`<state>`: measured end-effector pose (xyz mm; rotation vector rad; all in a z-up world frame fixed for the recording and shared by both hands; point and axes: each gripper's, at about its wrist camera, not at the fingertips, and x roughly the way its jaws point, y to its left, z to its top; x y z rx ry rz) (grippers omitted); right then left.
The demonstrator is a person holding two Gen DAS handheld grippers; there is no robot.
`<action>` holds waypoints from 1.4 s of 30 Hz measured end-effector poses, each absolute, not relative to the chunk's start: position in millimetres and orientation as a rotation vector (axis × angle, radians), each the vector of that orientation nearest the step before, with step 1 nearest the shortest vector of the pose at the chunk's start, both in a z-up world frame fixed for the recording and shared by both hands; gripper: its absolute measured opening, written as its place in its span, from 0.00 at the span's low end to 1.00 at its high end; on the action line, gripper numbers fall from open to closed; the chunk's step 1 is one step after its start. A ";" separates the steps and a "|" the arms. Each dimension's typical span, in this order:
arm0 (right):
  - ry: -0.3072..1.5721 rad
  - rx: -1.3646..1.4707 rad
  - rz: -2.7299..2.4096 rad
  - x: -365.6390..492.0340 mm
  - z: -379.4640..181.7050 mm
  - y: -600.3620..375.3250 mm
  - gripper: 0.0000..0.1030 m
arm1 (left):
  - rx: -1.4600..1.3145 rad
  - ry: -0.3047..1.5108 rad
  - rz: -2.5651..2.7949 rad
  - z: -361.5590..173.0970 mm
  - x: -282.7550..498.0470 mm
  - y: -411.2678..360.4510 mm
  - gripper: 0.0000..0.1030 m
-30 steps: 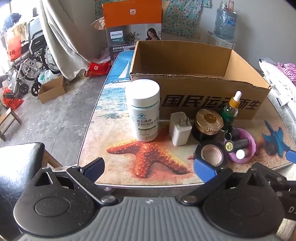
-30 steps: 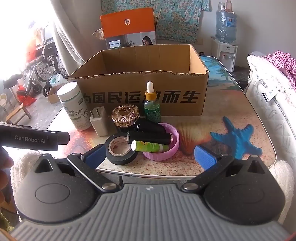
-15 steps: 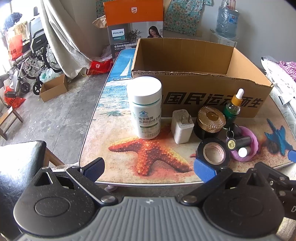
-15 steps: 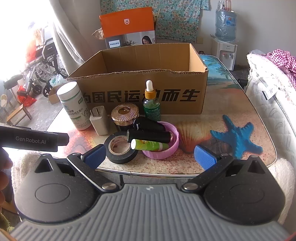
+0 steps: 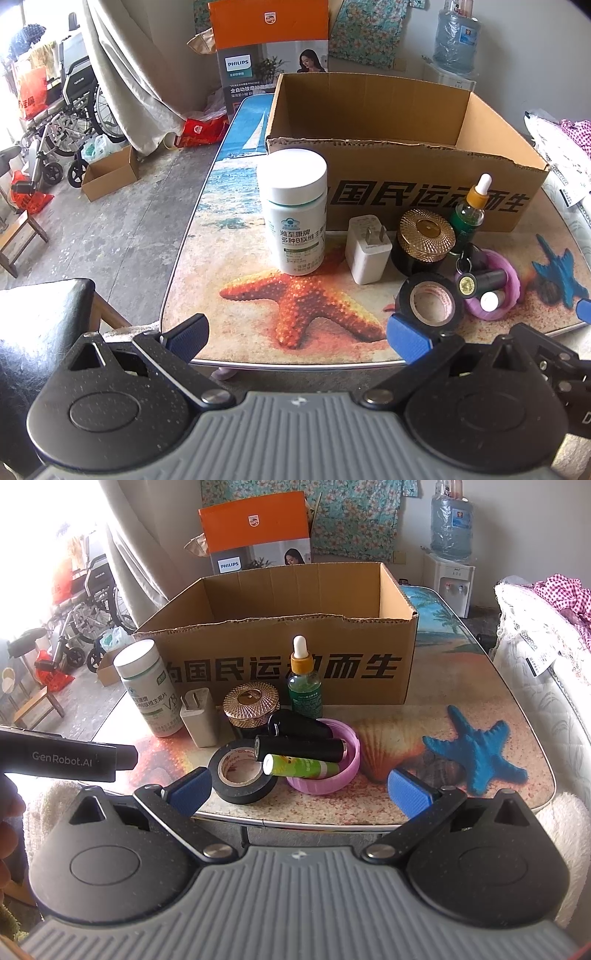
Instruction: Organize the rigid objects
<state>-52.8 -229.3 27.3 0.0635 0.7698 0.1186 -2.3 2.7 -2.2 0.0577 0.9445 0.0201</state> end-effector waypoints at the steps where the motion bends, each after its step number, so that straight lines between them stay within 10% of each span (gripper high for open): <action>1: 0.768 0.062 0.119 -52.7 27.0 -228.4 0.99 | 0.058 0.944 0.020 -2.2 -2.3 2.7 1.00; 42: 0.765 0.079 0.126 -45.4 26.8 -228.8 0.99 | 0.067 0.967 0.030 -5.2 3.6 6.3 1.00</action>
